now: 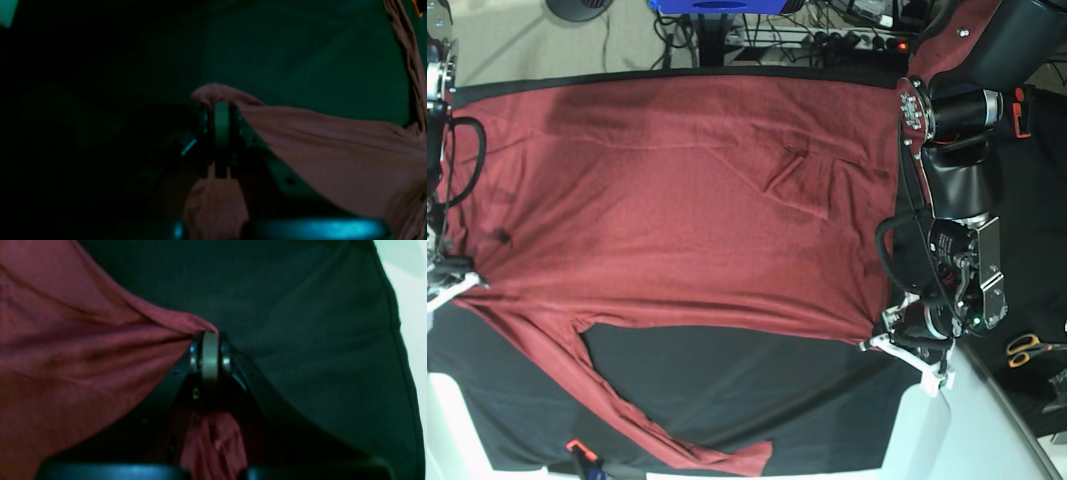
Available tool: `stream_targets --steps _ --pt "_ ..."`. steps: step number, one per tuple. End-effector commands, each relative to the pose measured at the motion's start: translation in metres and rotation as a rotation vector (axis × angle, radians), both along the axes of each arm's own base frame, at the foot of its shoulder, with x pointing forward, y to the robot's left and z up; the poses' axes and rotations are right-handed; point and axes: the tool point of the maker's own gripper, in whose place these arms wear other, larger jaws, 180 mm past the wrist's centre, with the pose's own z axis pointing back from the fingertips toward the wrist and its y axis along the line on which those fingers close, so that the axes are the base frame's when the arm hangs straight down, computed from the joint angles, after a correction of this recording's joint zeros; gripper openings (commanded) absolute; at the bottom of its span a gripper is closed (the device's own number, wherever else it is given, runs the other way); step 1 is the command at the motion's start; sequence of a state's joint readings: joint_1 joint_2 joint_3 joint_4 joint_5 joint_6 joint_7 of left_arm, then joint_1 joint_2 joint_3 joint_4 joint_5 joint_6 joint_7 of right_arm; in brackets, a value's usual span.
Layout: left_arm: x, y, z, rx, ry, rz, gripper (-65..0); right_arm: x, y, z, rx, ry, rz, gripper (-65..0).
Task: Fold the T-shirt properly
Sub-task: 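Keep dragging the side edge with the left gripper toward the hem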
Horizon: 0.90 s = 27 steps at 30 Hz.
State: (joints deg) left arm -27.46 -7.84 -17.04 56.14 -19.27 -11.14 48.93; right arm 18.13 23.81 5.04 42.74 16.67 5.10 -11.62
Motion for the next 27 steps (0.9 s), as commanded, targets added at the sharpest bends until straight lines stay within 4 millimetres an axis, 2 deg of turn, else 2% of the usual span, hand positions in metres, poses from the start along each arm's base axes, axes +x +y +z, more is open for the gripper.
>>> stream_targets --steps 1,6,9,13,16,22,27 --pt "0.017 0.005 0.023 0.009 -0.069 0.004 -65.0 0.017 -0.013 0.026 -0.033 -0.071 -0.005 -65.0" --pt "0.017 0.004 0.023 0.008 -0.069 0.004 -65.0 0.021 -0.012 0.029 -0.030 -0.078 -0.003 -65.0" --pt "0.009 0.005 0.015 0.010 -0.051 0.003 -65.0 0.021 -0.011 0.029 -0.031 -0.073 0.002 -65.0" --pt "0.005 0.005 0.010 0.010 -0.042 0.003 -65.0 0.025 0.004 0.024 -0.042 -0.051 0.069 -65.0" --pt "0.005 0.005 0.011 0.009 -0.042 0.005 -65.0 0.029 0.006 0.027 -0.041 -0.060 0.073 -65.0" --pt "0.005 0.006 0.011 0.012 -0.042 0.005 -65.0 0.027 0.000 0.018 -0.028 -0.028 0.047 -65.0" --pt "-0.003 0.005 0.002 0.010 -0.023 0.002 -65.0 0.025 -0.002 0.016 -0.027 -0.021 0.045 -65.0"
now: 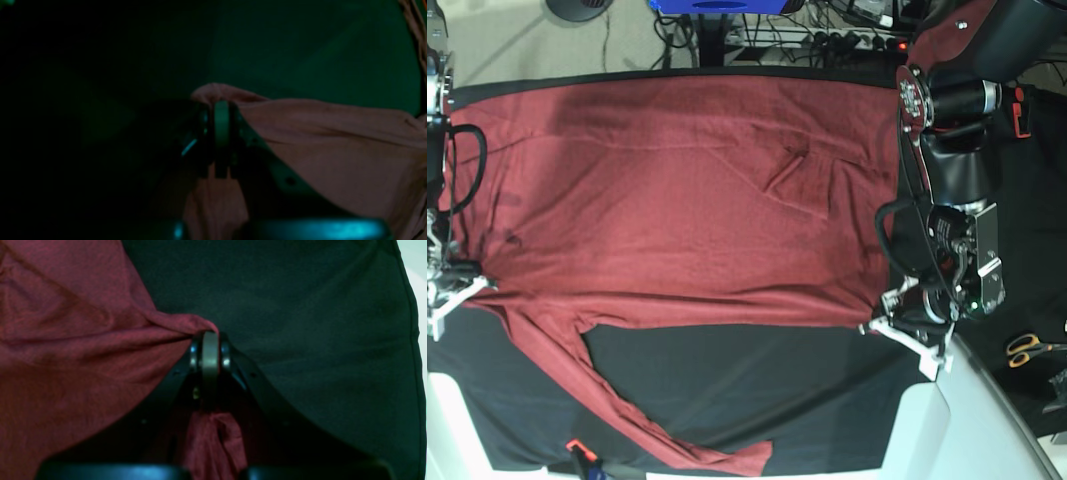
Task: Fold the T-shirt properly
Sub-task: 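Keep dragging the side edge with the left gripper toward the hem, then hold both hem corners and lift them with both grippers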
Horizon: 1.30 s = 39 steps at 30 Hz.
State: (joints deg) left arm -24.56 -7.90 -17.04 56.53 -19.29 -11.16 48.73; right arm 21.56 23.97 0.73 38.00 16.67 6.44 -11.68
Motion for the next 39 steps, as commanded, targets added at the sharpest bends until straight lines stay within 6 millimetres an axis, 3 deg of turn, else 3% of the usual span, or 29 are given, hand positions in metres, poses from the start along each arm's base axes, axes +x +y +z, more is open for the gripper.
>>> stream_targets --steps 1,5,11,19,26,31,34,39 --pt "0.015 0.003 0.019 0.007 -0.059 -0.002 -65.0 0.015 -0.013 0.023 -0.027 -0.065 -0.008 -65.0" --pt "-0.001 0.002 0.012 0.012 -0.034 -0.012 -65.0 0.014 -0.013 0.022 -0.027 -0.055 -0.008 -65.0" --pt "-0.025 -0.011 0.028 -0.083 -0.040 -0.052 -65.0 -0.001 -0.011 0.007 -0.001 0.060 -0.021 -65.0" --pt "-0.060 -0.013 0.021 -0.059 0.001 -0.085 -65.0 -0.010 -0.010 -0.001 0.015 0.133 -0.030 -65.0" --pt "-0.070 -0.004 0.033 -0.010 0.011 -0.114 -65.0 -0.013 -0.024 0.005 -0.002 0.128 -0.047 -65.0" --pt "-0.079 0.001 0.028 0.000 0.033 -0.112 -65.0 -0.015 -0.037 0.011 -0.023 0.125 -0.059 -65.0" --pt "-0.082 0.002 0.025 0.002 0.041 -0.113 -65.0 -0.022 -0.040 0.007 -0.028 0.138 -0.060 -65.0" --pt "-0.086 0.002 0.030 0.018 0.026 -0.122 -65.0 -0.023 -0.040 0.020 -0.066 0.103 -0.023 -65.0"
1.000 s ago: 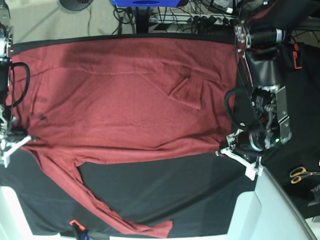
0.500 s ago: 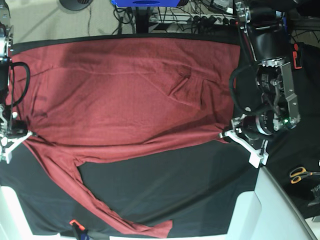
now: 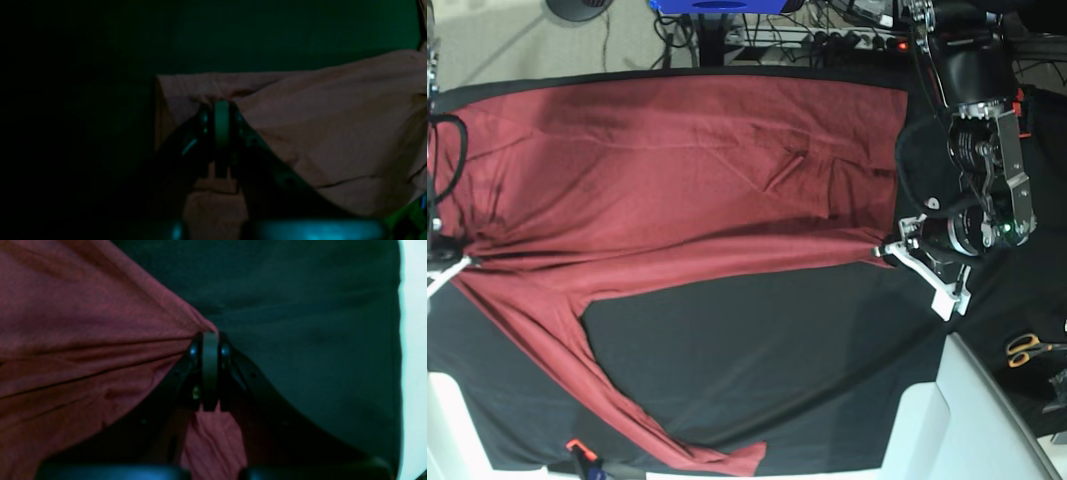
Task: Fold the T-shirt properly
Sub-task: 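Hold both hem corners and lift them with both grippers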
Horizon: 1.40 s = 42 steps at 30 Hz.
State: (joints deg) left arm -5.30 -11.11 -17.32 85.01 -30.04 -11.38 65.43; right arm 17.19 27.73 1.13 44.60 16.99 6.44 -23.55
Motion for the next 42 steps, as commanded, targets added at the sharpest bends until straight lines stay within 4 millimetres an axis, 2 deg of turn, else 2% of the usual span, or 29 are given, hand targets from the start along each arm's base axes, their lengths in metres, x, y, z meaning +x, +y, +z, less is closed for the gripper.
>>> stream_targets --steps 1,4,9,14,17,20,23,24,26,28,30,33,35,37,40,42 --pt "0.012 0.005 0.018 0.015 -0.062 -0.002 -65.0 0.017 -0.012 0.027 -0.036 -0.074 0.003 -65.0" --pt "0.011 0.004 0.021 0.021 -0.069 -0.008 -65.0 0.011 -0.011 0.022 -0.035 -0.050 0.008 -65.0" --pt "0.002 0.003 0.015 0.021 -0.040 -0.015 -65.0 -0.001 -0.008 0.011 -0.026 -0.018 0.006 -65.0" --pt "-0.004 0.001 0.020 0.034 -0.057 -0.026 -65.0 -0.005 0.001 0.016 -0.039 -0.036 0.045 -65.0" --pt "-0.011 0.001 0.016 0.036 -0.044 -0.028 -65.0 -0.011 0.005 0.013 -0.037 -0.016 0.047 -65.0" --pt "-0.016 0.000 0.012 0.034 -0.030 -0.030 -65.0 -0.017 0.015 0.003 -0.012 0.012 0.044 -65.0" --pt "-0.021 -0.002 0.008 0.031 -0.018 -0.030 -65.0 -0.020 0.013 0.002 0.023 -0.007 -0.011 -64.4" --pt "-0.021 -0.002 0.008 0.031 -0.018 -0.030 -65.0 -0.023 0.013 0.000 0.039 0.004 -0.031 -62.1" --pt "-0.021 -0.001 0.007 0.033 -0.016 -0.030 -65.0 -0.026 0.012 0.001 0.059 0.023 -0.059 -53.1" --pt "-0.021 -0.001 0.007 0.033 -0.017 -0.028 -65.0 -0.019 0.014 0.011 0.057 -0.003 -0.053 -44.1" --pt "-0.021 -0.001 0.008 0.033 -0.018 -0.028 -65.0 -0.013 0.017 0.023 0.045 -0.038 -0.033 -39.0" --pt "-0.021 -0.001 0.008 0.031 -0.018 -0.028 -65.0 0.000 0.025 0.044 0.025 -0.098 0.009 -39.3" --pt "-0.020 -0.001 0.009 0.031 -0.021 -0.028 -65.0 0.002 0.028 0.048 0.028 -0.089 0.018 -39.3" --pt "-0.019 -0.002 0.009 0.030 -0.023 -0.028 -65.0 0.015 0.036 0.055 0.028 -0.092 0.043 -39.3" --pt "-0.018 -0.002 0.010 0.029 -0.025 -0.028 -65.0 0.029 0.059 0.048 0.018 -0.057 0.120 -39.3" --pt "-0.017 -0.002 0.010 0.029 -0.026 -0.028 -65.0 0.036 0.065 0.039 0.015 -0.017 0.143 -39.3"
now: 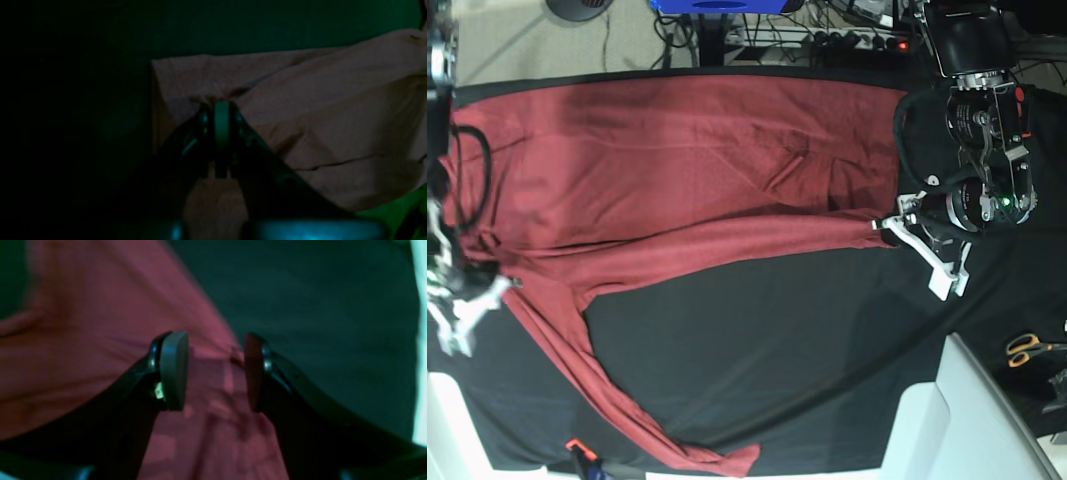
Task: Fold the T-shirt properly
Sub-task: 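Hold both hem corners and lift them with both grippers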
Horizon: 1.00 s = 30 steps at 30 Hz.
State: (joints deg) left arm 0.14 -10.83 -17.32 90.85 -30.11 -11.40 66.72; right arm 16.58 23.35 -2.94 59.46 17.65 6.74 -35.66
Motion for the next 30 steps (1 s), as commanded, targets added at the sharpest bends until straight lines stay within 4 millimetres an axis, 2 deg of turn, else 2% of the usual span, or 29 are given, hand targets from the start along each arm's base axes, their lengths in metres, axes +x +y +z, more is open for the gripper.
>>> stream_targets --steps 1,3,6,11,16,21,24,26,29,30 --pt "0.010 0.004 0.013 0.006 -0.047 0.000 -65.0 0.009 -0.016 0.011 -0.041 -0.017 -0.012 -39.3" --pt "0.010 0.004 0.012 0.006 -0.045 0.000 -65.0 0.018 -0.015 0.007 -0.050 -0.014 0.000 -39.3" --pt "0.010 0.004 0.011 0.005 -0.043 0.000 -65.0 0.019 -0.020 -0.004 -0.057 0.018 -0.007 -39.2" --pt "0.009 0.004 0.011 0.007 -0.041 0.000 -65.0 0.014 -0.034 -0.021 -0.057 0.043 -0.047 -38.6" --pt "0.009 0.004 0.011 0.006 -0.041 0.001 -65.0 0.006 -0.038 -0.034 -0.067 0.090 -0.052 -38.6" --pt "0.009 0.004 0.011 0.005 -0.041 0.001 -65.0 0.008 -0.039 -0.035 -0.067 0.066 -0.052 -38.9" --pt "0.009 0.004 0.010 0.005 -0.040 0.001 -65.0 0.002 -0.042 -0.040 -0.066 0.080 -0.062 -39.5" --pt "0.008 0.004 0.010 0.005 -0.038 0.001 -65.0 0.002 -0.042 -0.041 -0.066 0.082 -0.062 -44.6" --pt "0.008 0.004 0.009 0.005 -0.036 0.001 -65.0 0.004 -0.042 -0.040 -0.066 0.070 -0.060 -62.4" --pt "0.008 0.004 0.010 0.005 -0.038 0.001 -65.0 0.004 -0.042 -0.039 -0.067 0.065 -0.059 -65.0"
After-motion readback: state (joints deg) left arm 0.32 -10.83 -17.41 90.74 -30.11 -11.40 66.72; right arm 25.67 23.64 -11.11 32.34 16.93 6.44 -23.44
